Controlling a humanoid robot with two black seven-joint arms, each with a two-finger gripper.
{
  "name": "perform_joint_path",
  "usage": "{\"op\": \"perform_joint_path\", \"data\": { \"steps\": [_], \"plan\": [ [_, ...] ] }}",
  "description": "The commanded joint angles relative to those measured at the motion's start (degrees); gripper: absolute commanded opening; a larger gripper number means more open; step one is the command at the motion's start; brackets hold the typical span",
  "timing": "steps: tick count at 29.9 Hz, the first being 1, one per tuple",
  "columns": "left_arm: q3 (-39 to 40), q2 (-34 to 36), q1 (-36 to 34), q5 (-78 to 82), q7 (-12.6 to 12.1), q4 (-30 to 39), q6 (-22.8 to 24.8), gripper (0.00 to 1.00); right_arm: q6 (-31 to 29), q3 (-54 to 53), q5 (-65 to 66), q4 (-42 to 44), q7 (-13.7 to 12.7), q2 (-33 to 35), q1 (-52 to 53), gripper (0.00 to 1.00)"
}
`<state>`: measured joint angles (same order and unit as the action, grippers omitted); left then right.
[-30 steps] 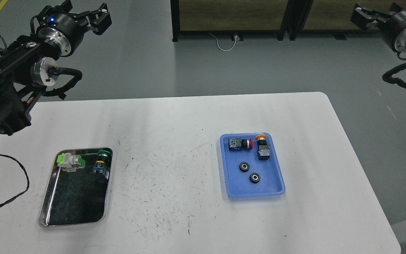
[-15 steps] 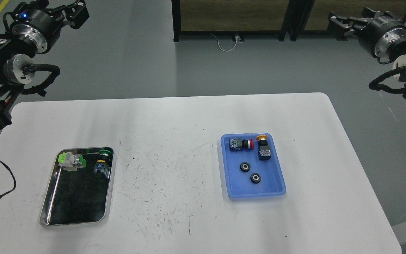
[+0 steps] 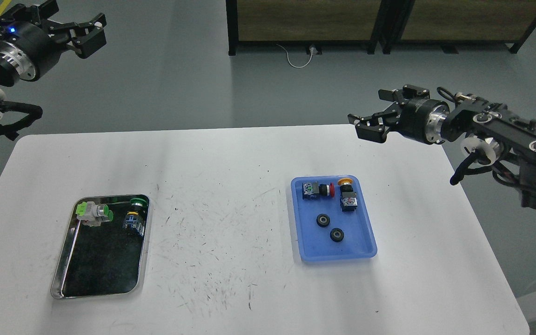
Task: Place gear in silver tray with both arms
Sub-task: 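Move the right gripper toward the blue tray, then grasp a small black gear in the blue tray with the right gripper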
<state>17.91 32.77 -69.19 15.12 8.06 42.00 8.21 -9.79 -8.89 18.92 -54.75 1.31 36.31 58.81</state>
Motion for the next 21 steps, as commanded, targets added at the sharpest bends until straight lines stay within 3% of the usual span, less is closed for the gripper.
{"op": "perform_joint_path", "data": {
  "steps": [1, 5, 21],
  "plan": [
    [-3.1, 3.5, 1.0, 0.1, 0.5, 4.1, 0.0, 0.99, 0.0, 6.1, 2.3, -2.3, -0.2, -1.6, -0.1, 1.00],
    [-3.3, 5.7, 2.2, 1.2, 2.0, 6.2, -0.3, 0.99, 0.0, 10.3, 3.0, -3.1, -0.4, -3.4, -0.1, 1.00],
    [-3.2, 8.8, 4.5, 1.8, 2.1, 6.2, -0.7, 0.98, 1.0, 19.2, 6.0, -2.9, -1.7, -9.7, -2.6, 1.00]
  ]
}}
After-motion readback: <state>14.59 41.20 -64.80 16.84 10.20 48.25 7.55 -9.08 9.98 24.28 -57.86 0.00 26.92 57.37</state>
